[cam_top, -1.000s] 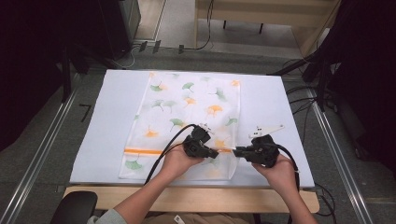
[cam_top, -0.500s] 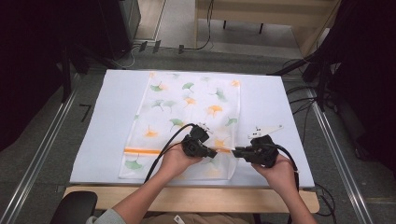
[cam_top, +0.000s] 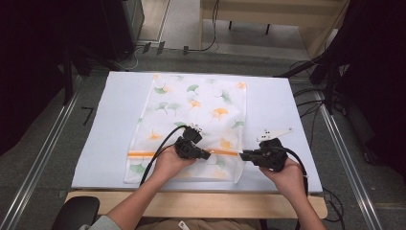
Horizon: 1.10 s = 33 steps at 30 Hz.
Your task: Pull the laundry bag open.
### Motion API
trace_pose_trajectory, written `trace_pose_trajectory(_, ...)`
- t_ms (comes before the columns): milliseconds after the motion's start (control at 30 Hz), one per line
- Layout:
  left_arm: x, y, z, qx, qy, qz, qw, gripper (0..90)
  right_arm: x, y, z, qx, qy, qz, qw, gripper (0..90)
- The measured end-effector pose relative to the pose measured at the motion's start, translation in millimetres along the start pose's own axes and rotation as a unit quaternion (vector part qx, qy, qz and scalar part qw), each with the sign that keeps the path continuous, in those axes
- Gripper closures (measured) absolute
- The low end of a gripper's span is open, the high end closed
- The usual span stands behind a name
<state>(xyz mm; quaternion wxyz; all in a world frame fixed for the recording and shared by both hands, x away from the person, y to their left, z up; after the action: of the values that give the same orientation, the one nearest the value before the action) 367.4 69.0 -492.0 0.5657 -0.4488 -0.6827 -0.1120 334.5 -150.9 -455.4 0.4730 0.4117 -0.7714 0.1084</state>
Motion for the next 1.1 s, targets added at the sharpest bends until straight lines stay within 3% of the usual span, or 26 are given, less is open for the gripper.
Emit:
trace_pose_trajectory(533,-0.7,-3.6,-0.3,-0.001,0.004,0.0,1.0,90.0,0.7,-1.4,0.7,-0.003,0.0,0.001,1.0,84.8)
trace_pose_trajectory(1100,3.2,2.3,2.4,0.004,0.01,-0.004,0.9999,90.0,0.3,-1.0,0.4,-0.001,0.0,0.002,1.0,84.7)
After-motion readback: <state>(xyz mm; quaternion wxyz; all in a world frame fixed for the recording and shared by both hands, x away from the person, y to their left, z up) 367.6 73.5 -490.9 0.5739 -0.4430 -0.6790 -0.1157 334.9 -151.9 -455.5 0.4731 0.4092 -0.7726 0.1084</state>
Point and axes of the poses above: each handheld gripper's, and its own axes: x roughly backward along the jaws, z roughly out of its underside, y roughly to its left, the point moved 5 cm from there along -x, roughly forward along the jaws, and after that the axes turned 11 degrees about y, right-handed, at the moved point
